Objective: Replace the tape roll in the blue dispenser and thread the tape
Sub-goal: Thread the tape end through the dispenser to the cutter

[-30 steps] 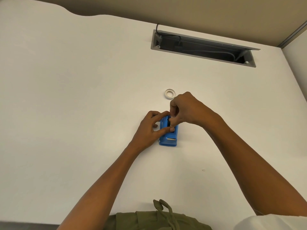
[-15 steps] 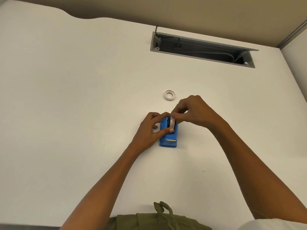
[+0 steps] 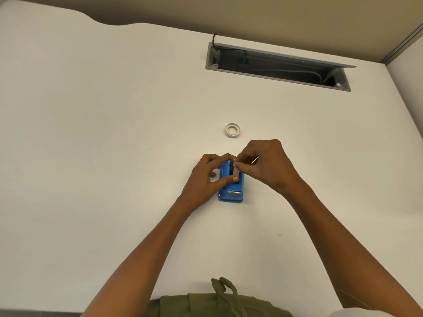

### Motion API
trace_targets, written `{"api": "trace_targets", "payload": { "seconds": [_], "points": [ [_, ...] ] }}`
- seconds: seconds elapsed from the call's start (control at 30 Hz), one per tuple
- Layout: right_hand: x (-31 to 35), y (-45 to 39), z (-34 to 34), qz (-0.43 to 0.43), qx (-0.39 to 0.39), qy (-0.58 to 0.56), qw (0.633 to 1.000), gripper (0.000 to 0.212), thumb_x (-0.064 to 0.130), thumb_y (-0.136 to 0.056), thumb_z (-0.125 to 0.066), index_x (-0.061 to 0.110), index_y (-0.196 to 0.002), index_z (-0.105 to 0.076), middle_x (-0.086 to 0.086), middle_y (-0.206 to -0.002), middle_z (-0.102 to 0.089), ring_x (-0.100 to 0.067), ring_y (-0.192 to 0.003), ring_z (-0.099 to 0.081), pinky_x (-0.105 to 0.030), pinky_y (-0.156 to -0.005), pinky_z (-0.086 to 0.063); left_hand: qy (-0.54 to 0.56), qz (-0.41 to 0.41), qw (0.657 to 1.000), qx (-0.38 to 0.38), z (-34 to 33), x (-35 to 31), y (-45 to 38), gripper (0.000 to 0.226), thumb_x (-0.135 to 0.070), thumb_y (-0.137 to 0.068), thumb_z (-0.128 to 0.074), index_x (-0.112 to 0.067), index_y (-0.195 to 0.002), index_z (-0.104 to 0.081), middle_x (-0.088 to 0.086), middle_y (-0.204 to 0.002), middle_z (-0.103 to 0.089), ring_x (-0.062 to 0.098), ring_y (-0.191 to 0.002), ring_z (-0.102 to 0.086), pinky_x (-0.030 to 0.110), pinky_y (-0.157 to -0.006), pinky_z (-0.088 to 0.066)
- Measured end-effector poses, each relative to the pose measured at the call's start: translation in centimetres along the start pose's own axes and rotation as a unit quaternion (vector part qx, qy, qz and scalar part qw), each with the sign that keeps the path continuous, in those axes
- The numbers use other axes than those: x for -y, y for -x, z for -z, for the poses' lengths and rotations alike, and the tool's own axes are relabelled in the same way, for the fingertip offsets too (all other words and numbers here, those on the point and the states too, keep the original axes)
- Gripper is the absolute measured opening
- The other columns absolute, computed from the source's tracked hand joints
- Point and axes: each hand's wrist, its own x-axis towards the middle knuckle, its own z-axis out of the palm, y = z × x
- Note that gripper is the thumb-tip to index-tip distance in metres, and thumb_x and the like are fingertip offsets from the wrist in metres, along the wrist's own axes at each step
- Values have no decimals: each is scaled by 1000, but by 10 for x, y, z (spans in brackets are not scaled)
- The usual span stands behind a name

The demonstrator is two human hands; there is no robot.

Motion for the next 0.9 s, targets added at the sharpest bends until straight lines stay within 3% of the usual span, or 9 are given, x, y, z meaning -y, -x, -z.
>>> {"api": "trace_targets", "payload": {
  "seconds": [0.23,0.33,0.43,0.57,0.73,0.9],
  "points": [
    [-9,8,-11,5,-39,46,998,11,23,-88,-61,15,-90,-69,-2,-88,-61,-19,-76,-57,-34,-69,-48,2,-3,1000,4,1,-2,1,52,-43,-75,-72,-54,-117,-43,-7,-118,-48,4,-102,-50,8,-78,-43],
    [-12,12,-16,28,-71,88,993,12,24,-90,-58,17,-94,-67,3,-86,-47,-15,-75,-48,-26,-62,-38,-6,-6,998,60,6,-2,3,80,-52,-61,-79,-62,-124,-31,-14,-139,-32,3,-120,-41,18,-92,-41],
    [-11,21,-22,62,-118,120,984,8,18,-87,-62,12,-89,-68,2,-80,-44,-15,-73,-42,-28,-61,-37,-62,-37,990,119,9,-3,6,109,-59,-47,-82,-62,-133,-15,-24,-151,-11,6,-135,-20,29,-105,-32],
    [-13,39,-34,108,-193,156,963,3,10,-80,-69,9,-78,-69,-8,-69,-52,-24,-64,-47,-33,-58,-38,-77,-58,990,100,6,-4,7,105,-46,-54,-85,-55,-133,-17,-22,-144,-28,-5,-123,-24,37,-108,-33],
    [-14,58,-50,140,-277,223,924,12,12,-80,-72,8,-70,-68,-7,-61,-50,-24,-57,-45,-34,-58,-29,-66,-29,995,74,1,3,6,112,-44,-48,-88,-41,-139,-23,-22,-131,-36,8,-119,-34,27,-99,-37],
    [-14,69,-59,157,-317,251,901,15,15,-80,-71,9,-68,-67,-5,-58,-50,-23,-55,-46,-32,-63,-26,-62,-22,995,70,-1,6,5,109,-41,-50,-88,-37,-138,-25,-23,-127,-36,7,-118,-35,22,-94,-35]
  ]
}}
